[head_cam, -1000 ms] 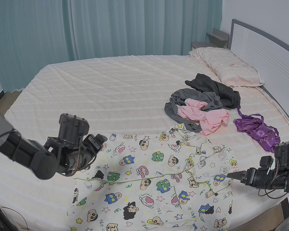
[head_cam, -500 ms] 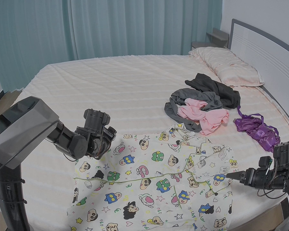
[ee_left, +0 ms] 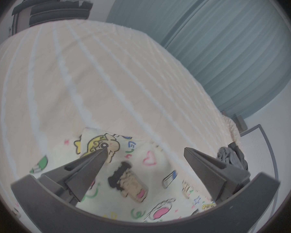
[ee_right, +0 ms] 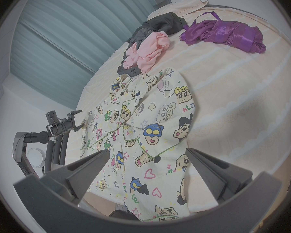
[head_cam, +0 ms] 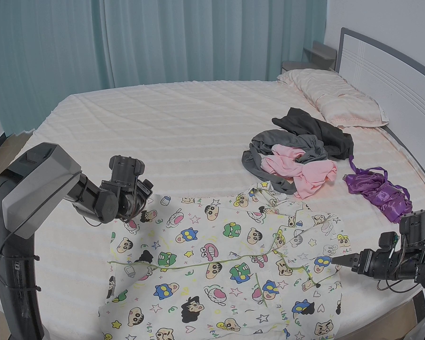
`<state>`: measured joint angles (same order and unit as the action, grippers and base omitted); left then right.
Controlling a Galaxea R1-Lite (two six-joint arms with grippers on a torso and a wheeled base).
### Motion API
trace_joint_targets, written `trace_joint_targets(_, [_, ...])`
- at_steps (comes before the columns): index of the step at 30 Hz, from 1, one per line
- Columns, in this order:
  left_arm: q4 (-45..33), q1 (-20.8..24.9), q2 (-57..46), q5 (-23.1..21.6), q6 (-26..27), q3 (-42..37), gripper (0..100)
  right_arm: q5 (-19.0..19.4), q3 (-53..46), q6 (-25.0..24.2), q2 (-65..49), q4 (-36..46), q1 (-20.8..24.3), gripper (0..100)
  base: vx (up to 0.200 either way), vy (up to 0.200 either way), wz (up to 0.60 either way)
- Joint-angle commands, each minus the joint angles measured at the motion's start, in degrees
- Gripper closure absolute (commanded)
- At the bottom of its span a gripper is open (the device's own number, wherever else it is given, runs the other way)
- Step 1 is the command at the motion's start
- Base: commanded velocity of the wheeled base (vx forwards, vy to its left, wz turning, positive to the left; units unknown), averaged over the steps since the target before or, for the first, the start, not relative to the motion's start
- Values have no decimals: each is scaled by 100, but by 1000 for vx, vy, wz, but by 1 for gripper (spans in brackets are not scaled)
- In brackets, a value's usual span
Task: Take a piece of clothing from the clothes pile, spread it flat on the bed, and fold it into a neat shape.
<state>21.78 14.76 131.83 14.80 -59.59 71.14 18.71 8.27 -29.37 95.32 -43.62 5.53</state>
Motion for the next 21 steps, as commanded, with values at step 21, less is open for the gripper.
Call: trace_joint_targets(21, [-192,-1002,80,-557,1819,1086,0,10,-44,10,31,11,0,0,0,0,0])
